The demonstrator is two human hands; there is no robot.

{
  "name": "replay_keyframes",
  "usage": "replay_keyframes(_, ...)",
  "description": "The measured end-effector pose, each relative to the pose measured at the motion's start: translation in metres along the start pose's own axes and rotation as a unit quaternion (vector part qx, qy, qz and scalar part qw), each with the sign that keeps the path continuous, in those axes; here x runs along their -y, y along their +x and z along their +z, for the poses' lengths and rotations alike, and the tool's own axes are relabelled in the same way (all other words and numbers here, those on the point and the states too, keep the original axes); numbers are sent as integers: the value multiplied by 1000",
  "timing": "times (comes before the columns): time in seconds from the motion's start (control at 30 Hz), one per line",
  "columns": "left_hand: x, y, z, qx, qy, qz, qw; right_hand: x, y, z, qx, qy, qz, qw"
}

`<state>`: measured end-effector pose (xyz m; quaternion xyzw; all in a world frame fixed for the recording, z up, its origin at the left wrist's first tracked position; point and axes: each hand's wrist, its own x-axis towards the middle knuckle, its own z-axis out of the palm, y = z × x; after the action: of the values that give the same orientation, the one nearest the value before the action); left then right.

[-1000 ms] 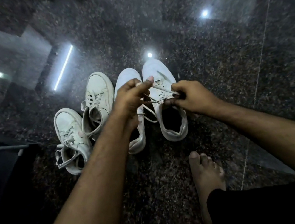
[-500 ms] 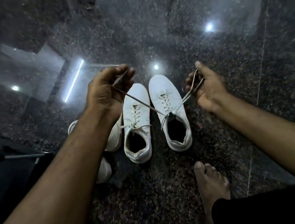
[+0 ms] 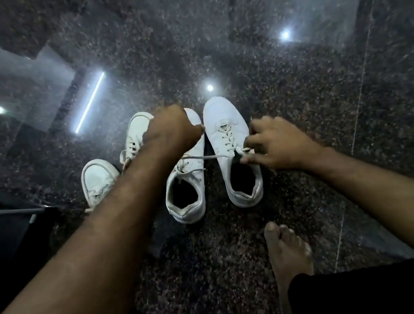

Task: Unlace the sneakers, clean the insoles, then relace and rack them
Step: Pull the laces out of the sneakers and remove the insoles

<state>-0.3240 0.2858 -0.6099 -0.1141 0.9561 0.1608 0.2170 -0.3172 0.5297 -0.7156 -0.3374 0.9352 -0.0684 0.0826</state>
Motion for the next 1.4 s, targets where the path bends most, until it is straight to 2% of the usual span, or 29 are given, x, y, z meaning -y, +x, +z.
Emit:
replay_keyframes(0.07, -4, -3, 3, 5, 85, -15, 996, 10, -1, 3, 12, -68, -46, 997)
replay_keyframes(0.17, -13, -11, 13, 9, 105, 27, 994, 11, -1, 2, -10, -76, -40, 996)
replay_keyframes(0.23, -19, -14, 28, 34, 94, 84, 991, 8, -1, -6, -27, -51, 1, 998)
replay_keyframes(0.3, -23, -17, 47, 91, 66, 109, 988, 4, -5, -13, -58, -67, 72, 993)
replay_keyframes(0.37, -24, -19, 70, 119, 39, 101, 987, -1, -8, -17, -88, -122, 154, 977)
replay_keyframes(0.43, -21, -21, 88, 97, -6, 76, 992, 6, -11, -19, -97, -139, 182, 969)
replay_keyframes(0.53, -15, -20, 106, 34, -100, 38, 994, 39, -16, -11, -127, -71, 48, 988)
replay_keyframes(0.6, -12, -16, 110, 8, -125, 33, 992, 61, -19, -3, -85, -18, 2, 996)
replay_keyframes(0.7, -2, -8, 110, 14, -165, 23, 986, 68, -25, 9, 2, 16, 70, 997)
replay_keyframes(0.83, 13, -7, 114, 21, -190, 16, 981, 52, -35, 17, -12, 130, 160, 978)
replay_keyframes(0.97, 21, -7, 126, 4, -252, -27, 967, 44, -41, 19, -18, 195, 177, 965)
replay_keyframes(1.03, 22, -9, 129, -9, -257, -23, 966, 44, -42, 16, -11, 182, 164, 969)
replay_keyframes(1.1, 21, -10, 131, -21, -264, -12, 964, 45, -43, 11, 5, 108, 125, 986)
replay_keyframes(1.17, 21, -12, 132, -29, -273, -10, 962, 47, -40, 6, 2, 32, 54, 998)
replay_keyframes(1.27, 23, -17, 138, -25, -306, -40, 951, 49, -30, 4, 20, -34, -73, 997)
replay_keyframes(1.3, 22, -21, 140, -6, -300, -50, 953, 49, -26, 4, 50, -41, -97, 993)
replay_keyframes(1.37, 20, -33, 150, 65, -289, -96, 950, 49, -18, 3, 100, -14, -79, 992)
replay_keyframes(1.4, 19, -41, 156, 122, -336, -137, 924, 49, -14, 2, 121, 5, -51, 991)
